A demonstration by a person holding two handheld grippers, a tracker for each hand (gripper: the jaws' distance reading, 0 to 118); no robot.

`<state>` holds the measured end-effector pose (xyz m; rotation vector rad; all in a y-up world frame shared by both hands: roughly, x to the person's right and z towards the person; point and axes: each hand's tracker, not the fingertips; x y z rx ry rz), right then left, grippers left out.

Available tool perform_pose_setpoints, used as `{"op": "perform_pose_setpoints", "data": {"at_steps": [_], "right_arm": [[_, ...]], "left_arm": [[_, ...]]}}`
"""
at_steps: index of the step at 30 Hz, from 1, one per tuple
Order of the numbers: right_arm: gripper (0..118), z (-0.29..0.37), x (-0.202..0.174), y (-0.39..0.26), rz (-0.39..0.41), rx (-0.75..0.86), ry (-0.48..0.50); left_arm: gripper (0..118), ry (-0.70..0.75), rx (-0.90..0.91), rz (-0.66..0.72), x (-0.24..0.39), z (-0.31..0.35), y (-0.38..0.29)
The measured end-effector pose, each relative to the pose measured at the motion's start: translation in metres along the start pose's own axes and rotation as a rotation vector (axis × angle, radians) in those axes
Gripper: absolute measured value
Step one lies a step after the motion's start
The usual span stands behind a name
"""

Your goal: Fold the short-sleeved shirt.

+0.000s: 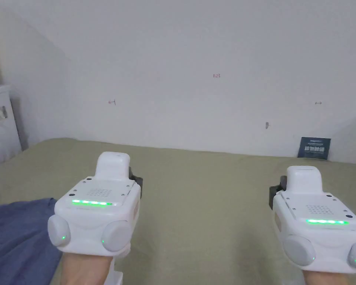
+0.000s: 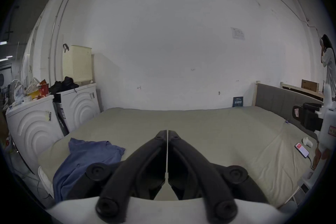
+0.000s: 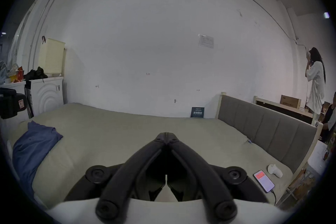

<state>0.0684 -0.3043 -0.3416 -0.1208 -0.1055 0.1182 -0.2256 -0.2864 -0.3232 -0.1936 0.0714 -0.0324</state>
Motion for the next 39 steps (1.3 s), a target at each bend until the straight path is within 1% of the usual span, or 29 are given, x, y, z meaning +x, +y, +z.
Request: {"op": "perform_pose_setpoints", "data": {"at_steps": [2, 3, 7, 11, 13, 15, 19, 23, 27, 30, 35, 39], "right_arm": [[0, -0.009, -0.026, -0.002, 0.015, 0.000, 0.048], [0, -0.013, -0.041, -0.002, 0.018, 0.002, 0.095], [0, -0.014, -0.108, 0.009, 0.003, 0.018, 0.244], [0, -0.011, -0.164, 0.019, -0.033, 0.006, 0.390], [0, -0.006, -0.190, 0.022, -0.048, 0.002, 0.458], [0, -0.002, -0.214, 0.024, -0.046, -0.001, 0.511], [0, 0.007, -0.248, 0.020, -0.047, -0.006, 0.596], [0, 0.010, -0.267, 0.014, -0.033, -0.013, 0.629], [0, 0.010, -0.269, 0.012, -0.024, -0.027, 0.634], [0, 0.004, -0.268, 0.007, -0.018, -0.042, 0.628], [0, -0.013, -0.275, -0.010, 0.014, -0.085, 0.618], [0, -0.038, -0.292, -0.037, 0.041, -0.145, 0.625]], "left_arm": [[2, 0.053, -0.009, 0.004, -0.019, 0.003, -0.003], [2, 0.093, -0.010, 0.008, -0.037, 0.009, -0.005], [2, 0.232, -0.028, 0.035, -0.097, 0.027, -0.010], [2, 0.380, -0.035, 0.042, -0.153, 0.052, -0.016], [2, 0.444, -0.041, 0.039, -0.176, 0.066, -0.020], [2, 0.496, -0.049, 0.048, -0.196, 0.082, -0.024], [2, 0.571, -0.063, 0.070, -0.227, 0.107, -0.032], [2, 0.608, -0.081, 0.083, -0.248, 0.118, -0.037], [2, 0.608, -0.093, 0.094, -0.258, 0.114, -0.040], [2, 0.588, -0.108, 0.089, -0.262, 0.098, -0.042], [2, 0.504, -0.207, 0.129, -0.278, 0.038, -0.060], [2, 0.413, -0.355, 0.166, -0.303, -0.044, -0.093]]}}
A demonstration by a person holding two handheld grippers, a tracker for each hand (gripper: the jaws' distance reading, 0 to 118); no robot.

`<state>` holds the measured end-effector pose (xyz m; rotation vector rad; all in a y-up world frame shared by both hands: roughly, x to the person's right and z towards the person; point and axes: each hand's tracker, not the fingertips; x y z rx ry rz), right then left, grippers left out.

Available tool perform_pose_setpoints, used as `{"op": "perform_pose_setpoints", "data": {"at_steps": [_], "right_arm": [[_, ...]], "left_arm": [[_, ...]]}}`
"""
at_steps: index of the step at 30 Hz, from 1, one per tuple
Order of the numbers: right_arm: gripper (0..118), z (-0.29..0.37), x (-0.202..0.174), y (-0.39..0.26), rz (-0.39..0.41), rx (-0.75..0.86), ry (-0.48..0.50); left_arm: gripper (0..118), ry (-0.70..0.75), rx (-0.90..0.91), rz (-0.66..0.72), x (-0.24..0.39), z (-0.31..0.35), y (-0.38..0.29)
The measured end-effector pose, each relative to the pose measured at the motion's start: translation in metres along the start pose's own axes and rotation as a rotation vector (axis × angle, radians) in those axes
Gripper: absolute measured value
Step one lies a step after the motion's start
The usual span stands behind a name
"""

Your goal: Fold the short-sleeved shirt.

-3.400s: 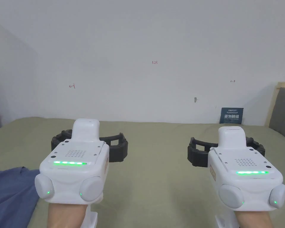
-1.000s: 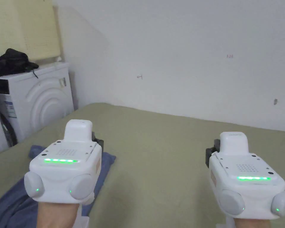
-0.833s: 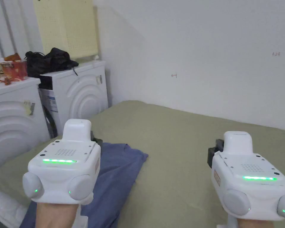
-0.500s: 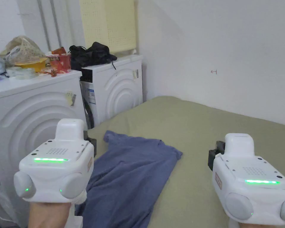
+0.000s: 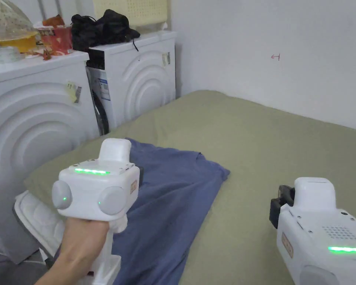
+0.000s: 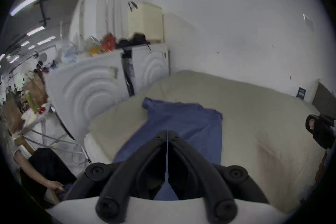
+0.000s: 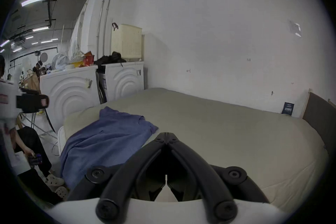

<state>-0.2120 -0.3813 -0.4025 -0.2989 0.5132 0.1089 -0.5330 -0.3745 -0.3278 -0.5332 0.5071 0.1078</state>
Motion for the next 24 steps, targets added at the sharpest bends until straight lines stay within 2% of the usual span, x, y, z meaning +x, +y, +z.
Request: {"op": "perform_pose_setpoints", "data": {"at_steps": [4, 7, 11, 12, 13, 14, 15, 16, 17, 22, 23, 24], "right_arm": [[0, -0.035, -0.001, -0.023, 0.002, -0.064, 0.008], [0, -0.055, 0.002, -0.036, -0.003, -0.097, 0.013], [0, -0.072, 0.007, -0.050, 0.003, -0.127, 0.012], [0, -0.075, 0.008, -0.053, 0.007, -0.133, 0.013], [0, -0.078, 0.009, -0.057, 0.010, -0.140, 0.008], [0, -0.080, 0.011, -0.058, 0.008, -0.147, 0.007], [0, -0.082, 0.013, -0.061, 0.006, -0.155, 0.009], [0, -0.082, 0.014, -0.063, 0.002, -0.159, 0.004], [0, -0.080, 0.015, -0.066, -0.003, -0.162, 0.001], [0, -0.074, 0.025, -0.075, 0.004, -0.186, -0.013], [0, -0.071, 0.029, -0.075, 0.002, -0.190, -0.021], [0, -0.067, 0.034, -0.075, -0.007, -0.195, -0.031]], "left_arm": [[2, -0.079, -0.210, -0.012, 0.014, -0.108, -0.008], [2, -0.141, -0.333, -0.023, 0.024, -0.166, -0.015], [2, -0.127, -0.365, -0.069, 0.043, -0.192, -0.017], [5, -0.131, -0.369, -0.077, 0.049, -0.190, -0.017], [22, -0.166, -0.427, -0.090, 0.051, -0.198, -0.018], [78, -0.167, -0.437, -0.078, 0.052, -0.204, -0.019], [115, -0.158, -0.458, -0.073, 0.055, -0.211, -0.022], [118, -0.178, -0.500, -0.076, 0.058, -0.211, -0.025], [111, -0.173, -0.505, -0.083, 0.057, -0.211, -0.032], [113, -0.104, -0.544, -0.130, 0.074, -0.227, -0.043], [110, -0.085, -0.525, -0.155, 0.077, -0.224, -0.043], [102, -0.086, -0.514, -0.156, 0.081, -0.216, -0.039]]}}
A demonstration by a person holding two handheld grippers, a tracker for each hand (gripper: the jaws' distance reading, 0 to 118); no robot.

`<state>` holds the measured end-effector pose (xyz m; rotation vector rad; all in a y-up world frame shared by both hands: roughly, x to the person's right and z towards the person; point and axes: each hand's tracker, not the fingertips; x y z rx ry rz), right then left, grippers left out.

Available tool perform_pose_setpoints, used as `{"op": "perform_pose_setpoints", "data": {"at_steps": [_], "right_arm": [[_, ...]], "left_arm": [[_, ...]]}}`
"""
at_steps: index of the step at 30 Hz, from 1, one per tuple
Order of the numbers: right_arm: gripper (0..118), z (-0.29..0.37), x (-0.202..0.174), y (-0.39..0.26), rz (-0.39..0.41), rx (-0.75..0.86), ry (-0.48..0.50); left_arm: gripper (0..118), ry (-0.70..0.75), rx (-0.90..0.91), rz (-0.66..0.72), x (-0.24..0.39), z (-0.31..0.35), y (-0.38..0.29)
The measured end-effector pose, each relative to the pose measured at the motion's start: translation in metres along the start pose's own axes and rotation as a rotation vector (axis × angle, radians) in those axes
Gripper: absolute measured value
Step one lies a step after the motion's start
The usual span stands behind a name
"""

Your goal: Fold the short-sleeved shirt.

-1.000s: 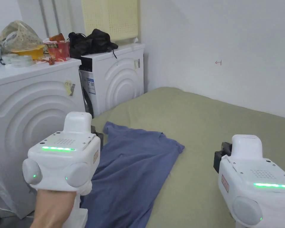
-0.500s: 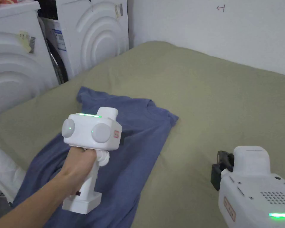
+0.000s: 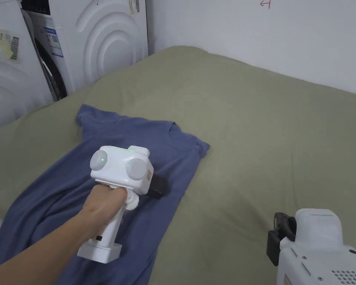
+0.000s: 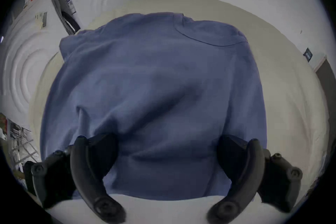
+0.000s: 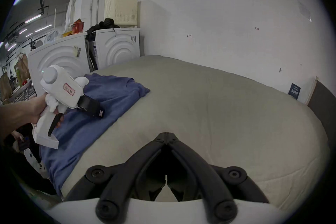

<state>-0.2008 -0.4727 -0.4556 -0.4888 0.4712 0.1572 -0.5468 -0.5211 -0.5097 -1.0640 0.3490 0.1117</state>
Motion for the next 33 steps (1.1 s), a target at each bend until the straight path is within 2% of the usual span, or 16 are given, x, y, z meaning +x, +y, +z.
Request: {"op": "perform_pose_setpoints", "data": {"at_steps": [1, 2, 3, 4, 5, 7, 9, 11, 13, 16, 18, 23, 27, 31, 33], "right_arm": [[0, 0.005, 0.005, -0.001, -0.011, 0.000, -0.003], [0, 0.010, 0.010, -0.002, -0.022, -0.003, -0.012], [0, 0.017, 0.017, -0.003, -0.033, -0.002, -0.024], [0, 0.023, 0.022, -0.003, -0.037, -0.002, -0.030], [0, 0.032, 0.029, -0.003, -0.046, 0.000, -0.049], [0, 0.052, 0.045, -0.003, -0.067, 0.016, -0.075], [0, 0.077, 0.063, -0.006, -0.055, 0.028, -0.109], [0, 0.104, 0.081, -0.012, -0.037, 0.052, -0.162], [0, 0.133, 0.101, -0.020, -0.062, 0.057, -0.230], [0, 0.175, 0.132, -0.031, -0.118, 0.049, -0.281], [0, 0.205, 0.152, -0.037, -0.125, 0.067, -0.356], [0, 0.265, 0.198, -0.047, -0.153, 0.098, -0.469], [0, 0.297, 0.233, -0.057, -0.207, 0.097, -0.554], [0, 0.316, 0.262, -0.071, -0.221, 0.087, -0.617], [0, 0.321, 0.276, -0.079, -0.250, 0.084, -0.638]], "left_arm": [[82, 0.001, 0.000, -0.002, 0.002, 0.005, 0.000], [30, -0.006, 0.009, -0.007, 0.005, 0.013, -0.002], [2, -0.008, 0.033, -0.017, 0.010, 0.024, -0.003], [2, 0.002, 0.036, -0.035, 0.004, 0.006, 0.005], [2, 0.071, 0.053, -0.075, 0.008, 0.011, 0.004], [2, 0.019, 0.048, -0.051, 0.007, 0.025, 0.010], [2, -0.001, 0.137, -0.032, 0.022, 0.082, 0.002], [2, -0.108, 0.173, -0.025, 0.033, 0.124, 0.005], [2, -0.150, 0.221, -0.078, 0.061, 0.165, 0.000], [2, -0.217, 0.272, -0.151, 0.109, 0.205, 0.002], [2, -0.285, 0.315, -0.177, 0.148, 0.230, 0.004], [2, -0.464, 0.366, -0.307, 0.261, 0.279, -0.009], [2, -0.629, 0.349, -0.400, 0.356, 0.300, -0.023], [2, -0.753, 0.270, -0.488, 0.442, 0.283, -0.029], [2, -0.798, 0.205, -0.536, 0.483, 0.275, -0.061]]}}
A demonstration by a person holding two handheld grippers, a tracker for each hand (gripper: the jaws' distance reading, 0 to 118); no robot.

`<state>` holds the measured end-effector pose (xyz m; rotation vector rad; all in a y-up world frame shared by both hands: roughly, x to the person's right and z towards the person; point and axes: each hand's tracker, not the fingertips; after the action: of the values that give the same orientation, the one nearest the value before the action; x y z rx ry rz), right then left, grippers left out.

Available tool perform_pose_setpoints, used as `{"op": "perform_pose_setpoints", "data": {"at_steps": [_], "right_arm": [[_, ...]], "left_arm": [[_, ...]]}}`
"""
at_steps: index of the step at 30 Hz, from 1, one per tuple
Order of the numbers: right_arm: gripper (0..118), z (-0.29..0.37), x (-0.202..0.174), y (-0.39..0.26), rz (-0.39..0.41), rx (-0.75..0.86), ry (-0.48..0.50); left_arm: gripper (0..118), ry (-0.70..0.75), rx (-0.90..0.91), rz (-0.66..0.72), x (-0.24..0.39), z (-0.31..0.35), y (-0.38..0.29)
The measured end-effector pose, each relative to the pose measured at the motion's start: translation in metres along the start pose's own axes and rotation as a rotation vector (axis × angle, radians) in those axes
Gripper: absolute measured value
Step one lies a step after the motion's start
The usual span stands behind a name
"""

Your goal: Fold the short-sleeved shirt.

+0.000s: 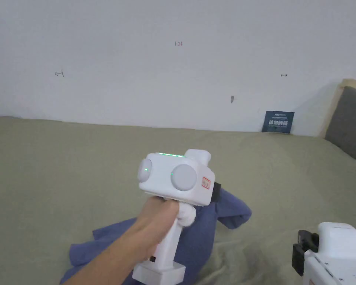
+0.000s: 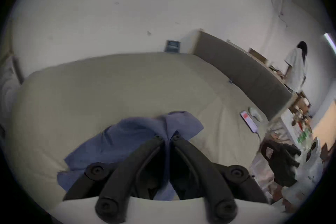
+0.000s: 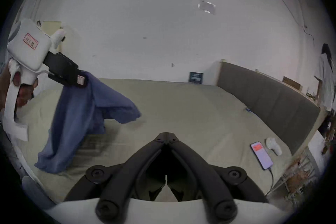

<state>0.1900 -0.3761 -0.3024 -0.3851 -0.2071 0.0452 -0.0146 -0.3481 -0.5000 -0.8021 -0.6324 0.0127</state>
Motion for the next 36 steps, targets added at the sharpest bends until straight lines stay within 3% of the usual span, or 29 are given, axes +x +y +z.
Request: {"op": "perform_pose_setpoints", "data": {"at_steps": [6, 9, 11, 12, 13, 14, 15, 16, 17, 19, 20, 21, 22, 23, 25, 33, 36], "right_arm": [[0, -0.026, 0.018, -0.022, -0.016, -0.065, -0.029], [0, -0.037, 0.019, -0.032, -0.019, -0.089, -0.023], [0, -0.042, 0.018, -0.035, -0.021, -0.099, -0.018], [0, -0.043, 0.016, -0.036, -0.021, -0.102, -0.015], [0, -0.044, 0.015, -0.036, -0.019, -0.104, -0.014], [0, -0.045, 0.013, -0.037, -0.019, -0.105, -0.011], [0, -0.045, 0.010, -0.037, -0.016, -0.106, -0.009], [0, -0.043, 0.008, -0.037, -0.017, -0.105, -0.009], [0, -0.041, 0.006, -0.036, -0.024, -0.103, -0.004], [0, -0.037, 0.000, -0.034, -0.037, -0.098, 0.008], [0, -0.035, -0.004, -0.034, -0.039, -0.093, 0.013], [0, -0.031, -0.009, -0.032, -0.042, -0.086, 0.020], [0, -0.027, -0.012, -0.031, -0.049, -0.077, 0.029], [0, -0.022, -0.017, -0.030, -0.054, -0.067, 0.041], [0, -0.012, -0.026, -0.029, -0.050, -0.043, 0.054], [0, 0.026, -0.054, -0.038, -0.068, 0.014, 0.117], [0, 0.028, -0.060, -0.039, -0.042, 0.026, 0.123]], "left_arm": [[2, 0.061, -0.288, 0.021, 0.006, -0.117, -0.069], [2, 0.141, -0.326, 0.013, -0.007, -0.138, -0.089], [5, 0.103, -0.295, 0.027, -0.014, -0.134, -0.093], [13, 0.077, -0.281, 0.050, -0.018, -0.131, -0.093], [35, 0.055, -0.269, 0.044, -0.020, -0.127, -0.092], [86, 0.044, -0.249, 0.034, -0.022, -0.123, -0.093], [118, 0.062, -0.228, 0.027, -0.035, -0.131, -0.092], [118, 0.107, -0.191, 0.007, -0.037, -0.124, -0.093], [109, 0.141, -0.115, 0.000, -0.042, -0.109, -0.087], [108, 0.208, -0.054, -0.018, -0.013, -0.020, -0.097], [103, 0.253, 0.002, -0.008, -0.011, 0.011, -0.100], [88, 0.302, 0.072, -0.001, -0.009, 0.048, -0.104], [59, 0.338, 0.119, 0.000, -0.007, 0.078, -0.108], [0, 0.378, 0.181, 0.000, -0.034, 0.059, -0.120], [0, 0.487, 0.319, 0.028, -0.038, 0.107, -0.136], [0, 0.629, 0.401, 0.265, -0.087, 0.222, -0.233], [0, 0.650, 0.403, 0.232, -0.087, 0.239, -0.235]]}}
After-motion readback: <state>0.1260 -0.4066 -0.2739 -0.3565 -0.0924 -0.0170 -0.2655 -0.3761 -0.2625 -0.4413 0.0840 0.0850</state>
